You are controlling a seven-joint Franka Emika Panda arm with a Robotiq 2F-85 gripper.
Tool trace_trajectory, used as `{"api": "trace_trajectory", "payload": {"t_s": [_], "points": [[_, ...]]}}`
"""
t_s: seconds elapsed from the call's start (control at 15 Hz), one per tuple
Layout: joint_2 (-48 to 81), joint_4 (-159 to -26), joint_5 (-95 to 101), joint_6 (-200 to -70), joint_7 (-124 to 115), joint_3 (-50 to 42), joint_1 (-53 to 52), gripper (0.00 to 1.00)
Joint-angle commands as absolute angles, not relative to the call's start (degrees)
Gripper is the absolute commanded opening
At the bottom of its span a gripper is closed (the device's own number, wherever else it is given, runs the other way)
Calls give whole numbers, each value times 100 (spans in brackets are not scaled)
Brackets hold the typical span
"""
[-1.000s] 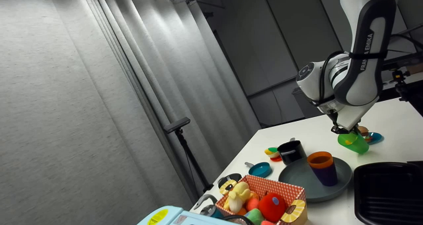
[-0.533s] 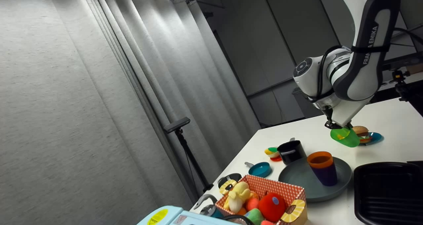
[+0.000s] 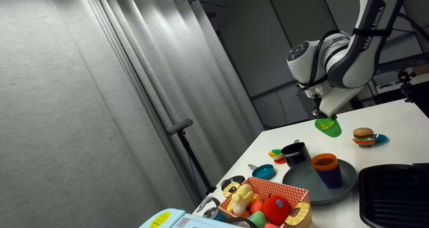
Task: Put the green cup inside the orange cup
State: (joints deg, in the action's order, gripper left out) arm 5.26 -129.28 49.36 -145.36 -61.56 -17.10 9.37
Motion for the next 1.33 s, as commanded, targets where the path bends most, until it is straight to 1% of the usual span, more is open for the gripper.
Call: {"api": "trace_trajectory", "payload": {"t_s": [0.0,0.67,1.27], "points": [[316,-12917,5116,-14607,-6408,-1538,944,1],[139,-12782,4728,-14627,-6305,-1135,914,1],[-164,-12962,4208,-14524,-6157,-684,673,1]]}}
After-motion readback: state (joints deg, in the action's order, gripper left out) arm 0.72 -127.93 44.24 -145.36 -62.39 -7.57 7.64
